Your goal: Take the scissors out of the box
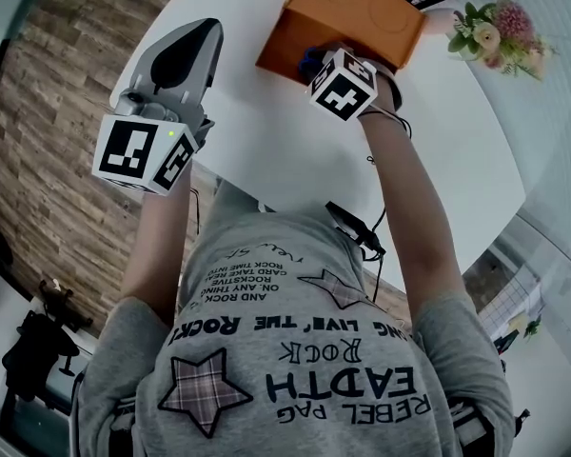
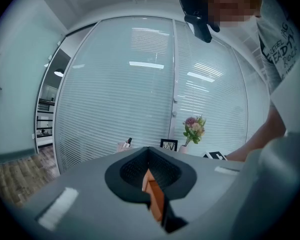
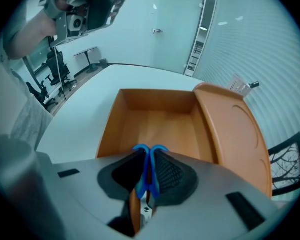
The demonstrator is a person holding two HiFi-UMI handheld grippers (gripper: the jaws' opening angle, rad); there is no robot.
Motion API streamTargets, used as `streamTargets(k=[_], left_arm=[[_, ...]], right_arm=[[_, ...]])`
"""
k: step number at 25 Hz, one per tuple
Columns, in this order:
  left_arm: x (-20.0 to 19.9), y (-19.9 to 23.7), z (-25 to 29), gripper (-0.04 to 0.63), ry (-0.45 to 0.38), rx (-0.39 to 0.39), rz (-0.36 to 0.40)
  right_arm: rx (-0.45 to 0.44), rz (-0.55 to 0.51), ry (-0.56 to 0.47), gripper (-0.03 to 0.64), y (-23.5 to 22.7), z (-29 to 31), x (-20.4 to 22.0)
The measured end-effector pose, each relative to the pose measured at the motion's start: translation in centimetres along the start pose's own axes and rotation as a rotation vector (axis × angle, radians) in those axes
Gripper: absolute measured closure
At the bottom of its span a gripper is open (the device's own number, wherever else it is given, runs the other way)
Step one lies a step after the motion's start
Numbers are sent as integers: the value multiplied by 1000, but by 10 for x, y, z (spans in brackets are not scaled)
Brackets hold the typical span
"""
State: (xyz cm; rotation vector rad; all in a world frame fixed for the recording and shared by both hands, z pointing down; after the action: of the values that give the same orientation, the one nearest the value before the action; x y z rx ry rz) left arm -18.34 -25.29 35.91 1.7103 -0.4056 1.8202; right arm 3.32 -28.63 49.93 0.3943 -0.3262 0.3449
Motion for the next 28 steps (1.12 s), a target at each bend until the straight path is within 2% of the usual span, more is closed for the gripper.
streamTargets(k=[10, 19, 28], left_arm=[[4, -3, -7, 586, -12, -15, -13], [0, -5, -13, 586, -23, -23, -8], [-6, -8, -17, 586, -30, -29, 7]], right_arm=[[62, -1, -39, 538, 5, -3, 4], [104, 46, -83, 538, 0, -13, 3], [148, 100, -184, 538, -14, -32, -11]])
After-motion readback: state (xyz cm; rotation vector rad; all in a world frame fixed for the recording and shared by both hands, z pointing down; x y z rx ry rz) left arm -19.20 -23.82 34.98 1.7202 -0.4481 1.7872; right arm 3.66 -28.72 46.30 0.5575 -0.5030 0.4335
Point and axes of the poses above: the fingertips, and each gripper's own axes: z forward along the fingers, y to its left, x out of its underside, the point moved 10 cm from there along -z, backward along the fingers, and after that the axes turned 15 degrees about x, right-handed, at the moved point
